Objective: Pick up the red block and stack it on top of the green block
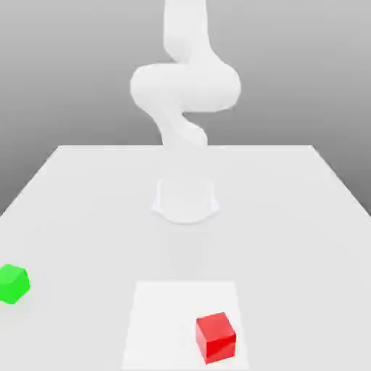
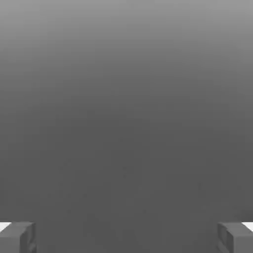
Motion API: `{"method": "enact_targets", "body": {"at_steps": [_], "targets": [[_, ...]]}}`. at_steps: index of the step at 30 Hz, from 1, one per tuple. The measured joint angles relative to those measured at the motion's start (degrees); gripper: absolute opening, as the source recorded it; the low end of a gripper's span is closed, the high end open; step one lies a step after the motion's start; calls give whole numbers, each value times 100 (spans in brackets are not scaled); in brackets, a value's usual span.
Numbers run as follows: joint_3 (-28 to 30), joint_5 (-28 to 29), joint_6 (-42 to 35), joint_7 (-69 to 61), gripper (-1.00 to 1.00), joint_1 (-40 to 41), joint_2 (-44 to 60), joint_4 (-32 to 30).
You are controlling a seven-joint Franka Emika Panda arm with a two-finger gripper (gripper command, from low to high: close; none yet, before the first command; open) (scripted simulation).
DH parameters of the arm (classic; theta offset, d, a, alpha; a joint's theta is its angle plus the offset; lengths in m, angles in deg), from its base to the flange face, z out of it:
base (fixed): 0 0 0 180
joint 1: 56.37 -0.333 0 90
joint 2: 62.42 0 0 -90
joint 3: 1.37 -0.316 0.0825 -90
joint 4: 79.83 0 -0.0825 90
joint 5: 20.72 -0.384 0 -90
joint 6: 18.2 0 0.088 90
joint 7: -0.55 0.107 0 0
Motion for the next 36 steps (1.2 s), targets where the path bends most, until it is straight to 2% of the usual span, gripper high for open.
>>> {"method": "enact_targets", "body": {"at_steps": [23,28,29,36], "targets": [[-30,-12,1978,-1066,0,-495,4812,-1102],[-26,20,2743,-1102,0,-516,5850,-1042],[-26,19,2909,-1102,-100,-515,6047,-1013],[-31,29,2943,-1094,-100,-511,6092,-1008]]}}
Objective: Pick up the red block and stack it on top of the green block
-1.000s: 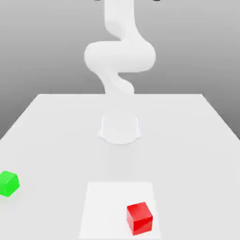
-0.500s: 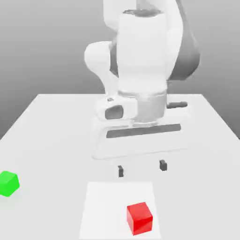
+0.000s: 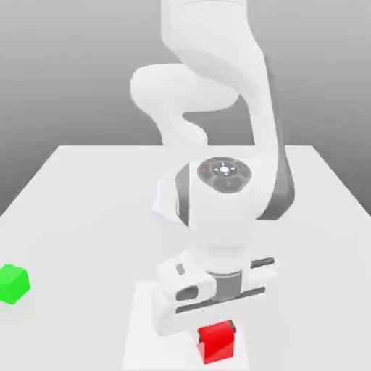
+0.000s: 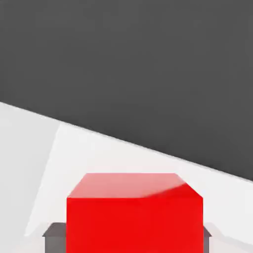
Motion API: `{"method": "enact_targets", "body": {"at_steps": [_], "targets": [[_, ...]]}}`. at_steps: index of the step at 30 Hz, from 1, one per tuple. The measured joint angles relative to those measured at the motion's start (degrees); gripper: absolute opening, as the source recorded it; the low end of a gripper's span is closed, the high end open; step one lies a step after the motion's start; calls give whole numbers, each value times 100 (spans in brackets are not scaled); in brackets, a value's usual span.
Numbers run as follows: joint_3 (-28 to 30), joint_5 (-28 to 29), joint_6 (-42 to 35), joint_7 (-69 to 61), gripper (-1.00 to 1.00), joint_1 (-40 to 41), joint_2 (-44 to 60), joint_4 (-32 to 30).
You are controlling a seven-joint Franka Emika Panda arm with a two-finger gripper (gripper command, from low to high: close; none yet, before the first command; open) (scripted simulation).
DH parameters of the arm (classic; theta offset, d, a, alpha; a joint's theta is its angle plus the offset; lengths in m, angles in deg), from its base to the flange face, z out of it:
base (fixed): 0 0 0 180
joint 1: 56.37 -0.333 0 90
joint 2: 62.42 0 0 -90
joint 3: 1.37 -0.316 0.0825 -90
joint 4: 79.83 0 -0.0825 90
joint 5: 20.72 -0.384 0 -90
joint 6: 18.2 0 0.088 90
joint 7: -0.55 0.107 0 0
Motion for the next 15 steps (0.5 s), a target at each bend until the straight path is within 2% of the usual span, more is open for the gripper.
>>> {"method": "enact_targets", "body": {"at_steps": [6,15], "targets": [[79,-33,-829,-70,-100,125,-967,-139],[1263,-317,-1189,-848,-100,1513,-1218,-58]]}}
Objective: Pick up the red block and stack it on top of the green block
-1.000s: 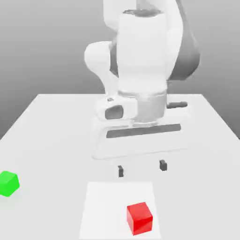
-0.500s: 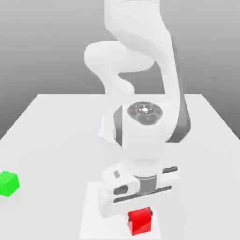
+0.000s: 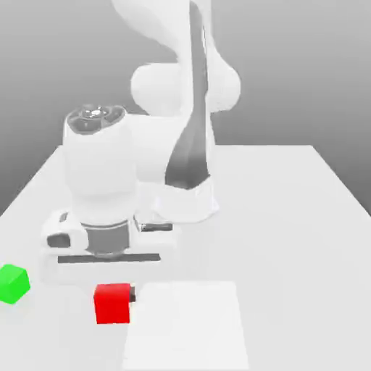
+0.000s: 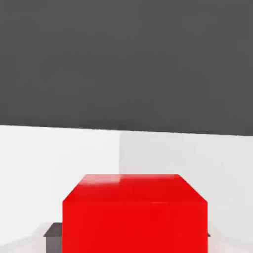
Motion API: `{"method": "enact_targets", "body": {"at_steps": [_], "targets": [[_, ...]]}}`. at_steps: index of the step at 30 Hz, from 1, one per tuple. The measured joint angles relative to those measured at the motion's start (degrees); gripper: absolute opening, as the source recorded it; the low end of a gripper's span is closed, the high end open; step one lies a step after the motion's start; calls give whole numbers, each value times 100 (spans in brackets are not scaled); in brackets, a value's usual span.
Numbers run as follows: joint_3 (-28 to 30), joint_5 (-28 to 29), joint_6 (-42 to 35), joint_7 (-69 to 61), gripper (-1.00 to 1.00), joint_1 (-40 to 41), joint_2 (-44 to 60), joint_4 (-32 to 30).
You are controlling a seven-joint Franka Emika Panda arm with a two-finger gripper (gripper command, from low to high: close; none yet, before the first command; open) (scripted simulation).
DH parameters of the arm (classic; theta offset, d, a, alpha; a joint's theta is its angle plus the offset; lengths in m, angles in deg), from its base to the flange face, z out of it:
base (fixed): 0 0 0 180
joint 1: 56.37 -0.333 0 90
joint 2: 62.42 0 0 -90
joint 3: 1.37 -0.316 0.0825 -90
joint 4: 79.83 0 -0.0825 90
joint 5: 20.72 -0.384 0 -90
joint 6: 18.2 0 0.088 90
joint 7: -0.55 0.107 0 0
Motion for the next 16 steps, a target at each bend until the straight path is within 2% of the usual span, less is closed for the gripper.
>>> {"method": "enact_targets", "body": {"at_steps": [8,12,13,16], "targets": [[1061,-258,-222,-693,-100,1251,-92,86],[836,-914,352,-1208,-100,1551,608,144],[729,-1064,500,-1318,100,1636,781,157],[729,-1064,500,-1318,100,1636,781,157]]}}
